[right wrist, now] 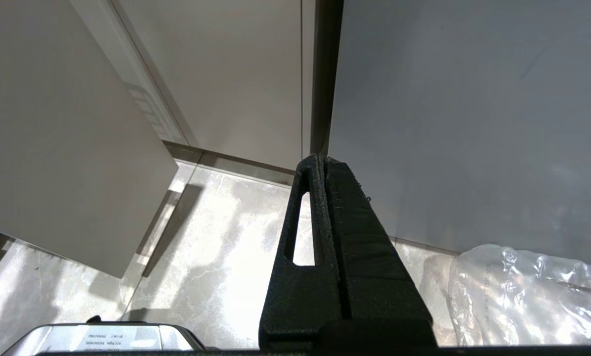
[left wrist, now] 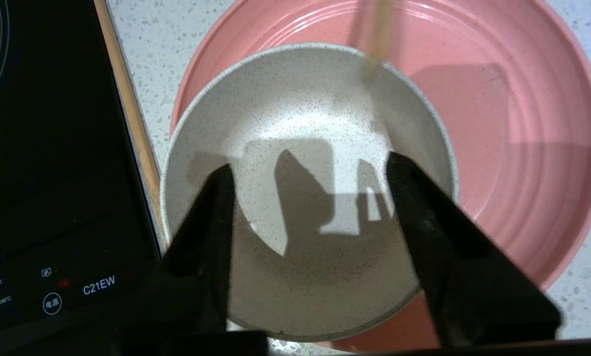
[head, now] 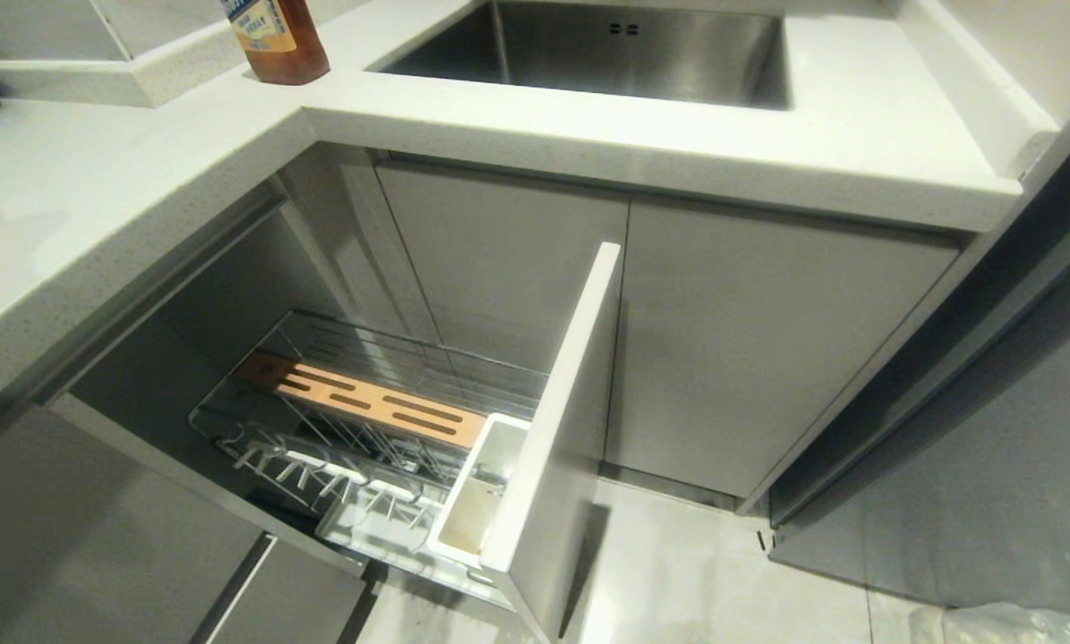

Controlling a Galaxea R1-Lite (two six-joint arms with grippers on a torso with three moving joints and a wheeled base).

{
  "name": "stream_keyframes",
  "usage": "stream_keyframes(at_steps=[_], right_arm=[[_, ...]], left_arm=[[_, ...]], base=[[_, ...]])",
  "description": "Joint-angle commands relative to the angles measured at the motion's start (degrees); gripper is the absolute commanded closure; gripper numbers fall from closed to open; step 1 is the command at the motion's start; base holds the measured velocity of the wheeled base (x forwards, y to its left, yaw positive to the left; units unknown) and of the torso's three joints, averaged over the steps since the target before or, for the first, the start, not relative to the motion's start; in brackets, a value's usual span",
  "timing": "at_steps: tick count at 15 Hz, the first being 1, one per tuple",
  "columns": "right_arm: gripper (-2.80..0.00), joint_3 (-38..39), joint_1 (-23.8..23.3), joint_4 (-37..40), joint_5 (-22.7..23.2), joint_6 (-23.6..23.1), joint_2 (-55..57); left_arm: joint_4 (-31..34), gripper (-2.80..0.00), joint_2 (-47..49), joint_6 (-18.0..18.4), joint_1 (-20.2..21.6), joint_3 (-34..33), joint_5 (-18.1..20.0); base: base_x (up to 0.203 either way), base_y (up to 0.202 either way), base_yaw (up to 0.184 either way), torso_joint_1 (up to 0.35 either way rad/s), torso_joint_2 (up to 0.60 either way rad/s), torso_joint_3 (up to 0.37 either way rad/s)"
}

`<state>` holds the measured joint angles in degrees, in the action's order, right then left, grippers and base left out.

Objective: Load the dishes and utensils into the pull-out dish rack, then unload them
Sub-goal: Take the chopsticks out of the cupboard

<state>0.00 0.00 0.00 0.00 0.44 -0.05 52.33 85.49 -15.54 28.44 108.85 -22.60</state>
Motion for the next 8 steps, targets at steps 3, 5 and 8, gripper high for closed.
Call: stream_keyframes(at_steps=[3, 5, 8], right_arm=[[0.00, 0.00, 0.00, 0.00, 0.00, 0.00, 0.05], [0.00, 0.00, 0.00, 0.00, 0.00, 0.00, 0.05], [0.00, 0.00, 0.00, 0.00, 0.00, 0.00, 0.05]], left_arm=[[-0.32, -2.80, -1.36, -0.93, -0.17, 1.06, -0.04], [-0.65, -2.80, -2.80, -0.98, -0.40, 1.19, -0.07], [-0.74, -2.80, -5.76, -1.39, -1.06, 1.31, 0.18]], base=[[0.000, 0.000, 0.000, 0.000, 0.00, 0.000], [0.000, 0.000, 0.000, 0.000, 0.00, 0.000], [0.000, 0.000, 0.000, 0.000, 0.00, 0.000]])
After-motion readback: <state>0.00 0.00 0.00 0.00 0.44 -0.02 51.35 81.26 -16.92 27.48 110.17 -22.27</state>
